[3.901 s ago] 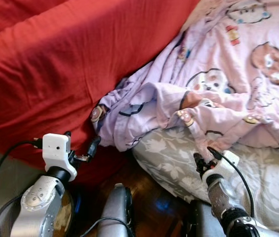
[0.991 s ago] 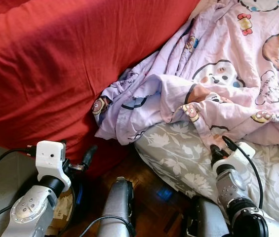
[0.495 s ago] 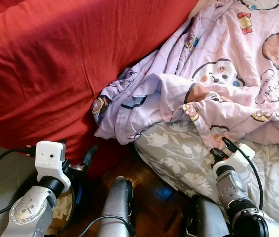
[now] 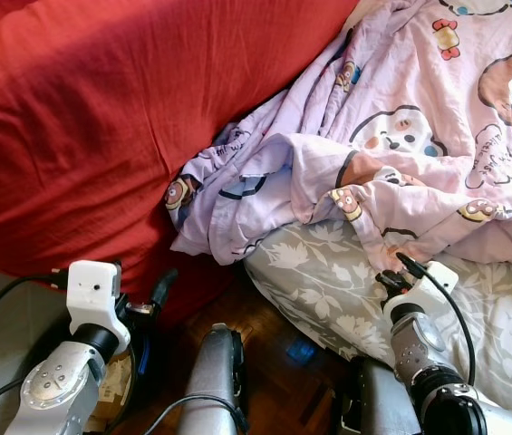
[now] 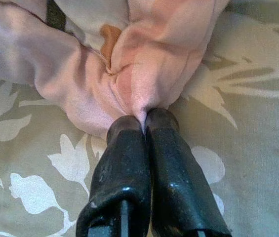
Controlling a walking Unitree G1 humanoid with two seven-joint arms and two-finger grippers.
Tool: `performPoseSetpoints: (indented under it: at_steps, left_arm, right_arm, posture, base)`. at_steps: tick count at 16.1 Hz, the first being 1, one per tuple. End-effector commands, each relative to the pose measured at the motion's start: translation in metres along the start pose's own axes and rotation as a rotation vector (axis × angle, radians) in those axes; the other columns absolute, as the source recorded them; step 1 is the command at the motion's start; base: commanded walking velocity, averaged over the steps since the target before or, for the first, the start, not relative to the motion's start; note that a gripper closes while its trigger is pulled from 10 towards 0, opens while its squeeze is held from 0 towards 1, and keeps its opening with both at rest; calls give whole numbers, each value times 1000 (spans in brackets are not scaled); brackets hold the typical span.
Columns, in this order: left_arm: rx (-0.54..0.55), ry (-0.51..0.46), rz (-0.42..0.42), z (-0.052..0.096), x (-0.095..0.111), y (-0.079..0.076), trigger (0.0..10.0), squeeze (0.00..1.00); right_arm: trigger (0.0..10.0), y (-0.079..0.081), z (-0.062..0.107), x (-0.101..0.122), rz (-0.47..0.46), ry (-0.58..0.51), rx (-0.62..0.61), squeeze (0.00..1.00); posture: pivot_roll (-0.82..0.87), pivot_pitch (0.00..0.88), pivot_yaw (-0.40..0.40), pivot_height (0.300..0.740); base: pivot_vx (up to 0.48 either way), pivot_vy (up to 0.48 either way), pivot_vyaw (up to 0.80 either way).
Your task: Clean up the room
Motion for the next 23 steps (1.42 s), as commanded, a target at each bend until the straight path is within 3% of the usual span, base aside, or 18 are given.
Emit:
performPoseSetpoints:
  at_steps: [1,3,5,7,9,10,11,12,13,15,17,19,23]
  left_arm:
    - [26,39,-7,1,-14,5,10000,0]
    - [75,56,17,-15,-32,15,10000,0]
    - [111,50,78,-27,-41,18,10000,0]
    - [112,54,94,-41,-49,17,10000,0]
    - [112,49,80,-52,-58,17,10000,0]
    - [116,48,75,-58,-62,20,10000,0]
    - [120,49,73,-60,-65,21,10000,0]
    - [147,63,82,-61,-72,25,10000,0]
    - [169,74,86,-63,-77,27,10000,0]
    - [196,88,131,-70,-87,22,10000,0]
    - [189,108,142,-72,-94,15,10000,0]
    - [209,131,155,-72,-104,15,10000,0]
    - [232,217,155,-62,-126,18,10000,0]
  right_arm:
    - [0,-4,6,-17,9,40,-15,0]
    - [0,0,7,-12,118,-16,32,0]
    - [0,0,8,-4,115,-79,42,0]
    - [0,11,10,3,224,-148,127,0]
    - [0,11,14,9,285,-211,145,0]
    - [510,7,16,15,314,-248,135,0]
    - [8863,4,18,17,329,-262,129,0]
    - [10000,-6,22,16,342,-268,106,0]
    - [10000,-12,25,14,410,-264,101,0]
    - [10000,-27,34,4,396,-243,63,0]
    - [10000,-29,38,-4,398,-228,47,0]
    - [10000,-23,39,-1,342,-258,34,0]
    - [10000,-14,37,-5,389,-232,80,0]
  posture:
    - [250,341,115,642]
    - [204,248,93,642]
    - [173,170,77,642]
    - [144,92,64,642]
    - [113,33,52,642]
    - [96,8,45,642]
    - [88,0,41,642]
    - [76,0,31,642]
    - [62,0,27,642]
    - [32,0,13,642]
    - [22,0,7,657]
    - [17,0,8,682]
    - [7,0,-1,737]
  base:
    - [0,0,0]
    - [0,0,0]
    - [0,0,0]
    - [0,0,0]
    - [0,0,0]
    - [0,0,0]
    - [0,0,0]
    - [0,0,0]
    - [0,0,0]
    - [0,0,0]
    - [0,0,0]
    - [0,0,0]
    - [0,0,0]
Point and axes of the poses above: a point about 5 cm out from each wrist's last joint towards the gripper, its own z axis pointing back from the gripper into the wrist, its own x axis along the axis of the wrist's last joint, y = z × x, the point moved 2 cm from there along -z, pointing out of the wrist towards the gripper
